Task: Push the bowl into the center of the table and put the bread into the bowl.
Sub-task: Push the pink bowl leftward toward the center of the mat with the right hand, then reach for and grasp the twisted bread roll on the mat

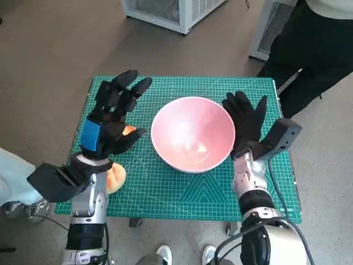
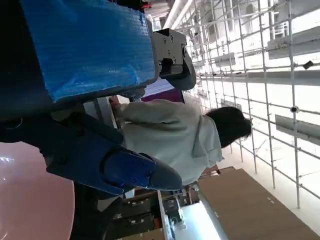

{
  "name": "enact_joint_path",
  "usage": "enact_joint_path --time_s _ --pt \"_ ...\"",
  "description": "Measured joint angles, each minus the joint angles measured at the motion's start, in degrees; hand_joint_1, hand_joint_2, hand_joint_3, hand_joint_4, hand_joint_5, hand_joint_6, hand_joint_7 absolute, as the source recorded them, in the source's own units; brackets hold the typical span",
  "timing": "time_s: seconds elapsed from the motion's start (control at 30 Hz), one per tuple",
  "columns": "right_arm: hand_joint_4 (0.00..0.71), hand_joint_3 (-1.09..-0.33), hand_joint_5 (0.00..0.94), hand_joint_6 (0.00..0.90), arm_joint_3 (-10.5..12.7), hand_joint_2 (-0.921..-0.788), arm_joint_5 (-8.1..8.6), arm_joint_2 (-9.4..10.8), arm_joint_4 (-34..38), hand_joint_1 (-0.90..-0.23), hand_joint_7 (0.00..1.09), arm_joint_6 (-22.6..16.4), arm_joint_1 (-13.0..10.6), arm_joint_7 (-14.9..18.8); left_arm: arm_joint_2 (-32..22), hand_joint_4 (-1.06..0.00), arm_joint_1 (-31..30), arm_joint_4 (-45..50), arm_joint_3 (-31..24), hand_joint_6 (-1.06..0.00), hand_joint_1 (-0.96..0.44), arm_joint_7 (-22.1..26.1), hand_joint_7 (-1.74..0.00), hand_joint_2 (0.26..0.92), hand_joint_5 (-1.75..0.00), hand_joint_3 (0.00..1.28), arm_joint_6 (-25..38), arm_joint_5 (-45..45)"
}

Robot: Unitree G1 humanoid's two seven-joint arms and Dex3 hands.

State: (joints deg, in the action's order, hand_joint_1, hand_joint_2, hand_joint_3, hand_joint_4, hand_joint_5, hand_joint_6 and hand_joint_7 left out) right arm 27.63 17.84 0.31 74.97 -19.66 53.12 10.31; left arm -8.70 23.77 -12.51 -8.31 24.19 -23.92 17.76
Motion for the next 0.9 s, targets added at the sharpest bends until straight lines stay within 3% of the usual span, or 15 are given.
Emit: enact_joint_path --time_s 0.33,0.43,0.63,0.73,0.9 --pt "0.188 -0.879 0.0 0.239 -0.3 -0.921 -0.22 -3.0 -1.1 -0.661 0.24 -3.7 0.0 0.6 0.1 -0.27 0.0 0.0 0.0 -0.11 -0.52 -0.7 -0.65 0.921 -0.3 0.14 -0.1 -0.1" --pt "0.181 -0.876 0.0 0.241 -1.2 -0.921 -0.77 -3.8 -2.2 -0.661 0.24 -6.7 0.0 0.7 0.2 -0.27 0.0 0.0 0.2 -0.11 -0.52 -1.0 -0.65 0.921 -0.3 0.14 -0.1 -0.1" --pt "0.181 -0.855 0.002 0.249 -4.1 -0.921 -3.47 -5.1 -5.5 -0.689 0.24 -14.3 -0.1 1.5 0.4 -0.28 0.4 -0.3 0.8 -0.11 -0.53 -1.4 -0.65 0.921 -0.29 0.14 -0.1 -0.7" --pt "0.188 -0.84 0.005 0.246 -5.9 -0.921 -4.85 -5.5 -8.1 -0.707 0.24 -18.5 -0.4 3.2 0.5 -0.28 0.9 -0.7 1.1 -0.11 -0.53 -1.4 -0.65 0.921 -0.29 0.14 -0.1 -1.2" --pt "0.21 -0.822 0.014 0.249 -8.3 -0.921 -5.35 -6.2 -12.8 -0.737 0.25 -23.7 -2.0 7.6 0.5 -0.28 2.1 -1.7 1.3 -0.11 -0.53 -1.1 -0.66 0.921 -0.28 0.14 -0.1 -1.3"
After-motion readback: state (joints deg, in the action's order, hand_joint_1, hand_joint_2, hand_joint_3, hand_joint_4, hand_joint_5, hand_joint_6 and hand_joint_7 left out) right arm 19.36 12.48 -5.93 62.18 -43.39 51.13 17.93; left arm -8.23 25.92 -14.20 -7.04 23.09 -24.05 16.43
